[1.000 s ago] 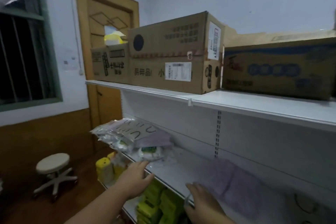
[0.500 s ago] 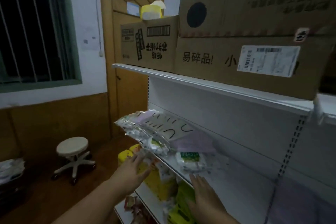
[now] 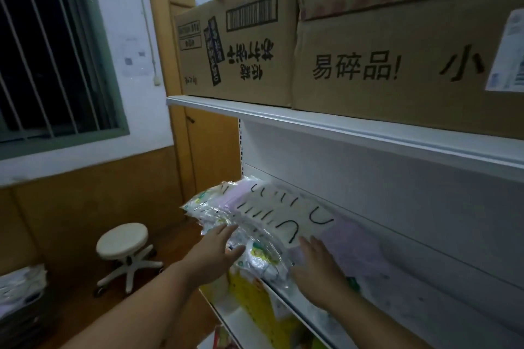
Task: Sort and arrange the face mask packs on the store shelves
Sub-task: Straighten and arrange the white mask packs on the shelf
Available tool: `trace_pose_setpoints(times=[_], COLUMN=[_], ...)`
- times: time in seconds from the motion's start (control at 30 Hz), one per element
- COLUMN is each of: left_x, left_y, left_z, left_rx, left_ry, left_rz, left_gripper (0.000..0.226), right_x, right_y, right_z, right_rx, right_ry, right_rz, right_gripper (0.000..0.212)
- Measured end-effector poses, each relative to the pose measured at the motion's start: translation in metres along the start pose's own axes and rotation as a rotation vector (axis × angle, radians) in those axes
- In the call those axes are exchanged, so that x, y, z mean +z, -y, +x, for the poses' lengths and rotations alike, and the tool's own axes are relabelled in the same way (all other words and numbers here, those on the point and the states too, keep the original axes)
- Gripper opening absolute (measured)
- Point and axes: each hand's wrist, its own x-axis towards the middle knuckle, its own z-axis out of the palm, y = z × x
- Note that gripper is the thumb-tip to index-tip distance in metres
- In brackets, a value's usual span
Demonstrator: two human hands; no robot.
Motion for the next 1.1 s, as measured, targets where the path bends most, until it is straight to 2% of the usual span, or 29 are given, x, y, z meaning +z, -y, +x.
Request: trace_pose_setpoints(times=[0.17,0.5,0.67,0.8,0.9,0.97,1.03,1.1], left_x=[0.009,0.033,0.040,0.043,0.046,0.046,0.045,0.038], left_y=[0.005,0.018,0.035,0.044,0.044,0.039,0.036,0.030], left_z=[0.054,0.155,0.195,0.214,0.228,0.235,0.241,0.244], left_rx=[0.043,0.212,0.272,0.343,0.370,0.376,0.283,0.112], left_ry=[0.020,0.115,0.100,0.107,0.135,0.166,0.277,0.463], left_rz=[0.002,-0.043,-0.278,-0.377,-0.437,-0.513,-0.668,-0.905], left_gripper=[0.068,0.062,0.058,0.042,0.028,0.020,0.017,0.020], right_x=[0.008,0.032,0.035,0.036,0.039,0.039,0.039,0.039], right_y=[-0.011,-0.029,-0.024,-0.024,-0.020,-0.014,-0.005,0.006], right_z=[0.047,0.108,0.145,0.150,0.146,0.142,0.139,0.134], right_rx=[0.031,0.271,0.448,0.506,0.553,0.596,0.632,0.629], right_ry=[0.001,-0.069,0.066,0.125,0.063,-0.051,-0.174,-0.266], right_rz=[-0.007,-0.051,-0.235,-0.237,-0.161,-0.073,0.036,0.117], right_gripper=[0.070,0.083,0.110,0.110,0.102,0.090,0.080,0.079])
